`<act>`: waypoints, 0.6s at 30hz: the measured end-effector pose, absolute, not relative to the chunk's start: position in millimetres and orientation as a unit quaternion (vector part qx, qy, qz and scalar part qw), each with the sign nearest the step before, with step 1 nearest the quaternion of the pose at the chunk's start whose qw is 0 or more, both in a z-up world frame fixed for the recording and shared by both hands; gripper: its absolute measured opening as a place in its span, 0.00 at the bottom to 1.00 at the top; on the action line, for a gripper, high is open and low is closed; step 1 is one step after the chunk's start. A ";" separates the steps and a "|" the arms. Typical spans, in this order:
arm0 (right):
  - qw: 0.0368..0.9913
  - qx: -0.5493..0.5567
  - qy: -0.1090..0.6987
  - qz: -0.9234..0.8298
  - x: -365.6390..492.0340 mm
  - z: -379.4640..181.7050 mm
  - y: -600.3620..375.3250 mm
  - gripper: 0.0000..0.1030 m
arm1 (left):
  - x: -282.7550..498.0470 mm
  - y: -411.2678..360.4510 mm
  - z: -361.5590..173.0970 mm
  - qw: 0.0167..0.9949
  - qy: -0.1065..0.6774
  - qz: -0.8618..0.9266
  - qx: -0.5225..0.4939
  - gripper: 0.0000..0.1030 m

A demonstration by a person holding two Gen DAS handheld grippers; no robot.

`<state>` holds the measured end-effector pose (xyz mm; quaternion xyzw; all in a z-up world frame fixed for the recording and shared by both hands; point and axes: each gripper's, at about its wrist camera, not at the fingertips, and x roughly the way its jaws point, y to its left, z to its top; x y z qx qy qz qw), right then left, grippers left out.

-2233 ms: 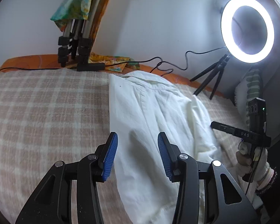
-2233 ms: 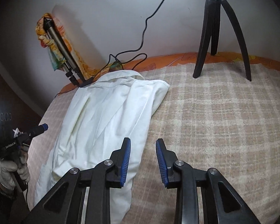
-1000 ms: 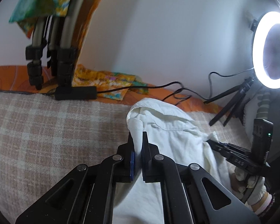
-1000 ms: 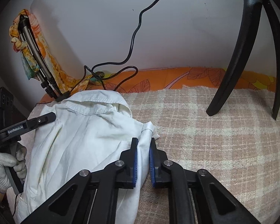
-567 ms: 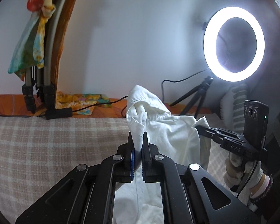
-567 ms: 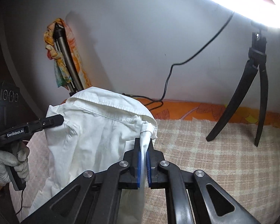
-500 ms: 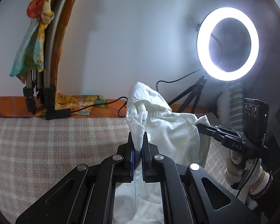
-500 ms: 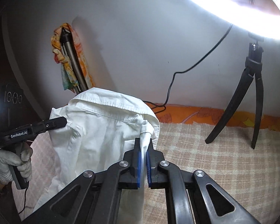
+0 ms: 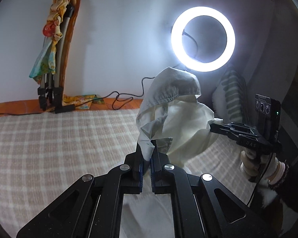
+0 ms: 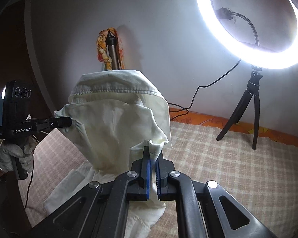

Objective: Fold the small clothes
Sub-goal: 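Grasp the collar end with both tools and lift it up, then fold the lifted collar end over the shirt with both tools and release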

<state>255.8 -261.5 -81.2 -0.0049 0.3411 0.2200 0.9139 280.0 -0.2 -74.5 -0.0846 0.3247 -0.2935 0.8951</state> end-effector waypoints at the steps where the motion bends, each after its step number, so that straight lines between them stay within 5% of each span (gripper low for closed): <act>1: 0.914 -0.010 0.341 0.219 247.7 -82.3 -260.9 0.02 | 272.0 -0.1 -76.8 0.895 0.325 -0.295 -0.081 0.04; 18: 0.909 -0.067 0.357 0.204 138.7 -130.3 -250.7 0.02 | 178.6 3.1 -133.8 0.895 0.352 -0.274 -0.001 0.04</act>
